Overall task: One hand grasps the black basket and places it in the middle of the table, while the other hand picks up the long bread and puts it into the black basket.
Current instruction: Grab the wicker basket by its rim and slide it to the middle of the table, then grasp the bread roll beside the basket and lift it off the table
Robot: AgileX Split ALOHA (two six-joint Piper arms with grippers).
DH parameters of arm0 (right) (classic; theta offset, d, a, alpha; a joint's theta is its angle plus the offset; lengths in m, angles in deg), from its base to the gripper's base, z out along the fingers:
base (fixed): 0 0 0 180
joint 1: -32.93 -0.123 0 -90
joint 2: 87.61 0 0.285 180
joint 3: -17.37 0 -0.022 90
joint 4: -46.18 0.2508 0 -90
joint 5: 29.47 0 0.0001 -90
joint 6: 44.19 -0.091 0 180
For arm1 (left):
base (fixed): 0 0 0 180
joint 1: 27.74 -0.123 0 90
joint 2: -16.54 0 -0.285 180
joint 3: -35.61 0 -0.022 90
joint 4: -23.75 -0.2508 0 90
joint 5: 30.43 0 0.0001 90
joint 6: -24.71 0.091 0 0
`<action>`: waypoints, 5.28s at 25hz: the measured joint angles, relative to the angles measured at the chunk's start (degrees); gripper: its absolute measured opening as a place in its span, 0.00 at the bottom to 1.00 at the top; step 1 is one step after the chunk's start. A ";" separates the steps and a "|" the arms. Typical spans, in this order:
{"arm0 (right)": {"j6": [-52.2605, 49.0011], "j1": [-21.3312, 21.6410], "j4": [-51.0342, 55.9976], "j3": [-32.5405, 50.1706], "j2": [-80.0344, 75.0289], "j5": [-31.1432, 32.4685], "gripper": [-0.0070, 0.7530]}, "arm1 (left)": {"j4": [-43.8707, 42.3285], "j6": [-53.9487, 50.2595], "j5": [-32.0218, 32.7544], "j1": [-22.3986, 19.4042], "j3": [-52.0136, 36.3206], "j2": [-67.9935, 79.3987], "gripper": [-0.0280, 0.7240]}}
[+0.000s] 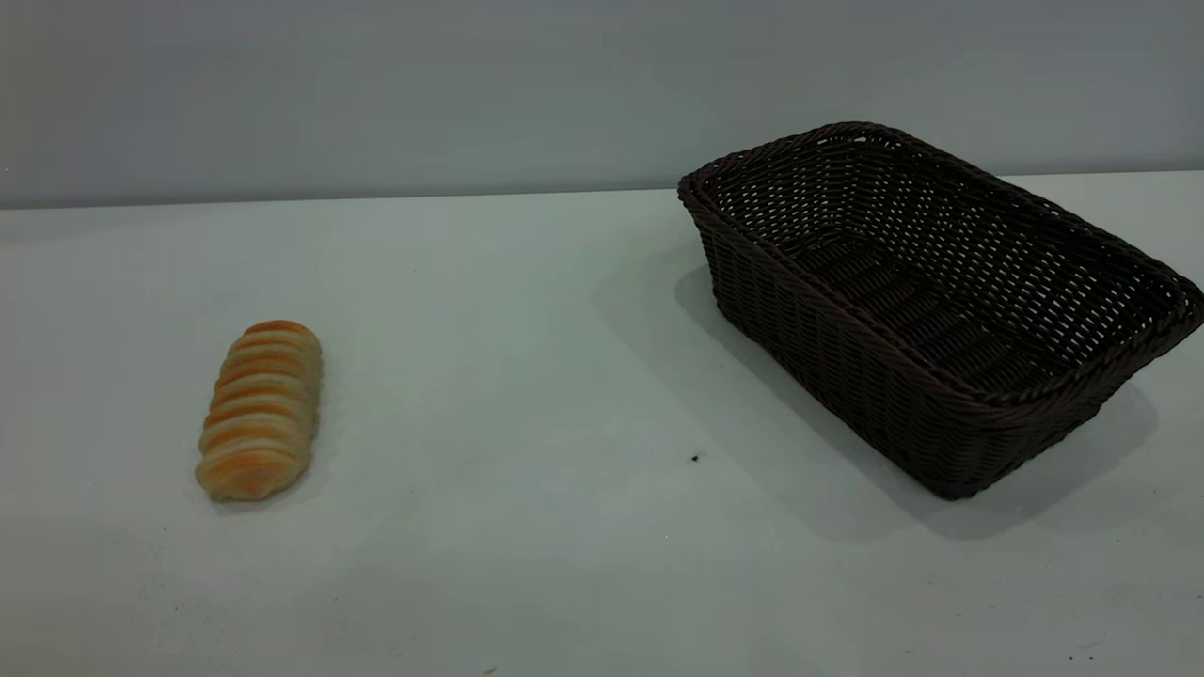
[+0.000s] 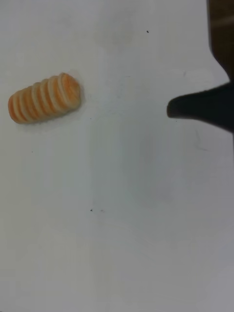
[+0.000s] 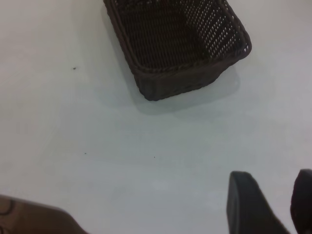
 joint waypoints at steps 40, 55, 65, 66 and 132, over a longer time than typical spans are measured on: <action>-22.15 0.41 16.30 -21.30 -96.94 -36.10 0.79 | 3.05 9.80 -23.14 0.67 21.21 60.66 0.82; -7.83 6.71 44.09 -23.59 -110.60 -43.15 0.78 | 4.44 10.79 -25.24 0.67 21.21 60.66 0.82; -9.34 6.71 45.66 -25.09 -117.75 -47.07 0.25 | 4.49 10.79 -25.26 0.67 21.21 60.66 0.82; -9.85 6.71 46.18 -25.11 -117.75 -47.12 0.16 | 4.49 10.79 -25.26 0.67 21.21 60.66 0.82; 8.75 -1.74 9.07 -19.47 -51.13 3.05 0.65 | 11.08 9.68 -48.19 4.79 41.17 128.58 0.26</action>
